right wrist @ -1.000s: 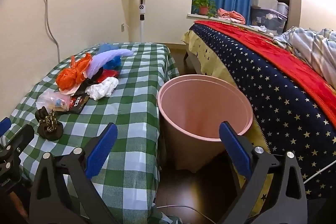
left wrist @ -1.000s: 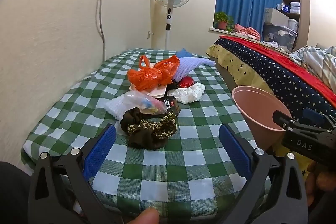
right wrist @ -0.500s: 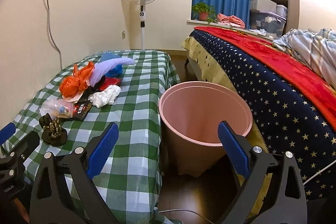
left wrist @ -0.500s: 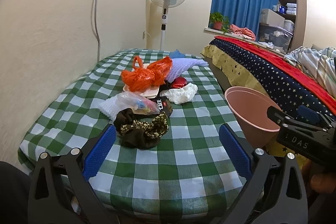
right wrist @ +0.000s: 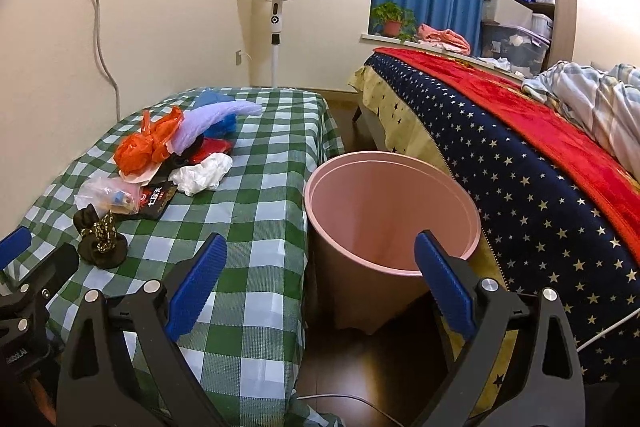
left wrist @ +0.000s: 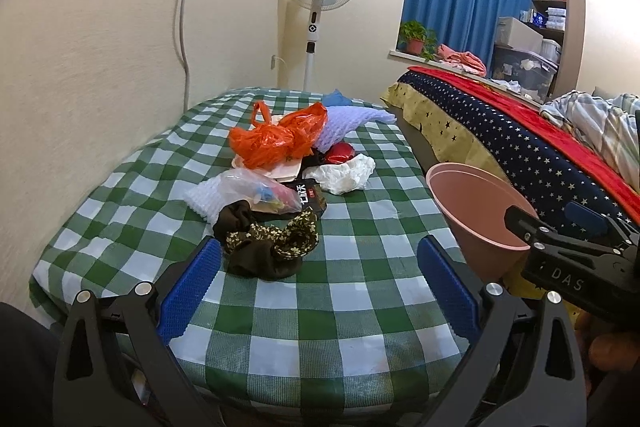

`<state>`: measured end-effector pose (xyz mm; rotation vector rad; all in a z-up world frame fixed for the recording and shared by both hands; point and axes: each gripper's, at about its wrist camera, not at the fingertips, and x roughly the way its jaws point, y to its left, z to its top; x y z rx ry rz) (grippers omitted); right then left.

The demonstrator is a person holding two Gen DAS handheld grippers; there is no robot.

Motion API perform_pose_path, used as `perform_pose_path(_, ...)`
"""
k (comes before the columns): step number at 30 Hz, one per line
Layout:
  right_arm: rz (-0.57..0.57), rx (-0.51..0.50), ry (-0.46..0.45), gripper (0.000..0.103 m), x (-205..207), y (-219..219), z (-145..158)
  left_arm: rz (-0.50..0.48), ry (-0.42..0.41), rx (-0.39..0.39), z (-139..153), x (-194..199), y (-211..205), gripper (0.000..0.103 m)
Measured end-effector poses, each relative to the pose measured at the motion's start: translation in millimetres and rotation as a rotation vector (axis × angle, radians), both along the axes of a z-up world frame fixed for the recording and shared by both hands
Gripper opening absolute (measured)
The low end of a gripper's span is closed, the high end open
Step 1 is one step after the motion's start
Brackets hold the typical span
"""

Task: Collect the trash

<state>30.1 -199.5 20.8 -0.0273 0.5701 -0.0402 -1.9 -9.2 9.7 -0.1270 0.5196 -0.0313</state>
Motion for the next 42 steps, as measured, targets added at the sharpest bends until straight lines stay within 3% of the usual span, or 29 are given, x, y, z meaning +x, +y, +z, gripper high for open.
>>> perform_pose_path(31, 0.001, 0.014, -0.001, 0.092, 1.3, 2.0, 1.6, -0.009, -0.011, -0.01, -1.1, -4.8, 0.4, 0.092)
perform_pose_path(34, 0.008, 0.029, 0.01, 0.087, 3.5, 0.6, 1.0, -0.005, -0.002, -0.017, -1.1, -4.1, -0.6, 0.087)
perform_pose_path(37, 0.018, 0.052, 0.016, 0.079, 3.9, -2.8, 0.1, -0.001, 0.005, -0.013, -1.8, -2.3, -2.2, 0.075)
perform_pose_path(42, 0.064, 0.136, 0.04, 0.054, 18.8, -6.9, -2.0, 0.011, 0.013, -0.003, -4.1, 4.6, -1.5, 0.061)
